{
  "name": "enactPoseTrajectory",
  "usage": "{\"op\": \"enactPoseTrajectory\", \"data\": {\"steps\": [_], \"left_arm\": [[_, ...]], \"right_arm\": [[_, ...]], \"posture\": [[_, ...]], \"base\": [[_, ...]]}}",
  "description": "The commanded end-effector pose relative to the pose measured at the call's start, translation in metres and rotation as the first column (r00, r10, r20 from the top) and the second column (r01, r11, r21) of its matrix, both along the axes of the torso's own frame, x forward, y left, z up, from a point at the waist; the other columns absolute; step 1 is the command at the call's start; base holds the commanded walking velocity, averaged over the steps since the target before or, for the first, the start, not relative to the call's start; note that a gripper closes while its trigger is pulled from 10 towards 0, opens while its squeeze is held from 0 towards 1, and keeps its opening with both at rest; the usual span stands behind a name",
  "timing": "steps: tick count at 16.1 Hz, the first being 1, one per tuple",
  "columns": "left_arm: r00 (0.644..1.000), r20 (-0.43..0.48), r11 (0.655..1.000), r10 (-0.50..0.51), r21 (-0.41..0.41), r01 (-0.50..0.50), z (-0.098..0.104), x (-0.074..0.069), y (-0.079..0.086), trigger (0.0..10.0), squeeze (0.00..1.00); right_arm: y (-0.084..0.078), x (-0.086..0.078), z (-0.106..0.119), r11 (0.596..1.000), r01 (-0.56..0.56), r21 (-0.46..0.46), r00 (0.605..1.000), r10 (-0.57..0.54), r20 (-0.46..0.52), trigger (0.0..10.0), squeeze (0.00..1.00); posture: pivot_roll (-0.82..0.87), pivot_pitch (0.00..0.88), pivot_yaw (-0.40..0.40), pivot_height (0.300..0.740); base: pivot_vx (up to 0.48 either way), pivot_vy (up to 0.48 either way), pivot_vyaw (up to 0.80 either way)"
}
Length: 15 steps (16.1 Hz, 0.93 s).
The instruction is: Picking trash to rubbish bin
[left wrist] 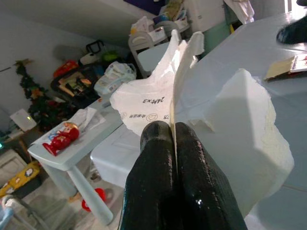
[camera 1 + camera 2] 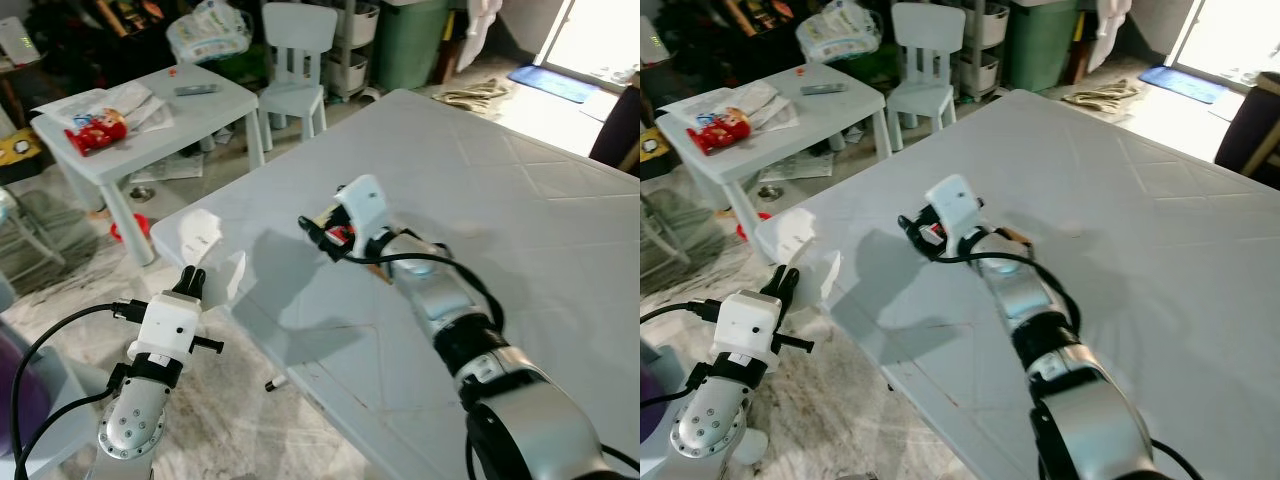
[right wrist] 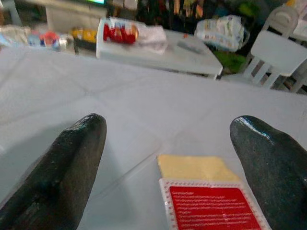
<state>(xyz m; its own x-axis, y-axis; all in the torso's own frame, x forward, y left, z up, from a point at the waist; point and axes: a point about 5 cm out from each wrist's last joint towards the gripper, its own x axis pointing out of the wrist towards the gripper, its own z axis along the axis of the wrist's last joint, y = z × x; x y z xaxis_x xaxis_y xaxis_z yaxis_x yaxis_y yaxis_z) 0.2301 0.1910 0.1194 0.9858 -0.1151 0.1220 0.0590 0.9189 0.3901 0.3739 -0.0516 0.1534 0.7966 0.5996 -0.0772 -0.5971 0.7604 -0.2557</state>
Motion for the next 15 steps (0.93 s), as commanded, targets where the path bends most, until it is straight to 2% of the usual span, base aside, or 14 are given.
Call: {"op": "enactPoseTrajectory", "data": {"steps": [1, 3, 5, 7, 10, 12, 14, 15], "left_arm": [[1.000, 0.006, 1.000, -0.026, 0.000, 0.026, 0.005, 0.001, -0.004, 0.0, 0.00], [0.999, 0.008, 0.999, -0.044, -0.009, 0.044, 0.008, 0.005, -0.009, 0.0, 0.00], [0.999, 0.002, 0.998, -0.055, -0.016, 0.055, 0.014, 0.007, -0.013, 0.0, 0.00], [0.998, -0.004, 0.998, -0.055, -0.018, 0.055, 0.014, 0.007, -0.013, 0.0, 0.00], [0.998, -0.013, 0.998, -0.058, -0.024, 0.057, 0.016, 0.007, -0.014, 0.0, 0.00], [0.998, -0.016, 0.998, -0.058, -0.029, 0.057, 0.017, 0.008, -0.014, 0.0, 0.00], [0.997, -0.014, 0.997, -0.071, -0.044, 0.070, 0.019, 0.009, -0.018, 0.0, 0.00], [0.997, -0.018, 0.996, -0.080, -0.051, 0.079, 0.019, 0.009, -0.020, 0.0, 0.00]], "right_arm": [[-0.002, 0.002, -0.006, 0.998, 0.041, -0.047, 0.999, -0.041, -0.019, 10.0, 0.00], [-0.004, 0.002, -0.013, 0.995, 0.069, -0.076, 0.997, -0.071, -0.029, 10.0, 0.00], [-0.013, 0.004, -0.022, 0.980, 0.137, -0.147, 0.990, -0.142, -0.023, 10.0, 0.00], [-0.016, 0.005, -0.024, 0.974, 0.158, -0.165, 0.986, -0.164, -0.023, 10.0, 0.00], [-0.027, 0.006, -0.034, 0.943, 0.220, -0.248, 0.973, -0.232, -0.017, 10.0, 0.00], [-0.030, 0.004, -0.040, 0.938, 0.227, -0.261, 0.969, -0.245, -0.036, 10.0, 0.00], [-0.033, 0.001, -0.049, 0.940, 0.247, -0.235, 0.955, -0.277, -0.103, 10.0, 0.00], [-0.033, 0.000, -0.053, 0.945, 0.256, -0.204, 0.945, -0.289, -0.150, 3.9, 0.00]], "posture": [[0.31, 0.070, -0.023, 0.740], [0.31, 0.070, -0.018, 0.740], [0.31, 0.070, -0.013, 0.740], [0.31, 0.070, -0.013, 0.740], [0.30, 0.076, -0.017, 0.740], [0.30, 0.076, -0.019, 0.740], [0.30, 0.078, -0.022, 0.740], [0.30, 0.078, -0.024, 0.740]], "base": [[0.000, 0.000, 0.00], [0.000, 0.000, 0.00], [0.000, 0.000, 0.00], [0.000, 0.000, 0.00], [0.000, 0.000, 0.00], [0.000, 0.000, 0.00], [0.000, 0.000, 0.00], [0.000, 0.000, 0.00]]}}
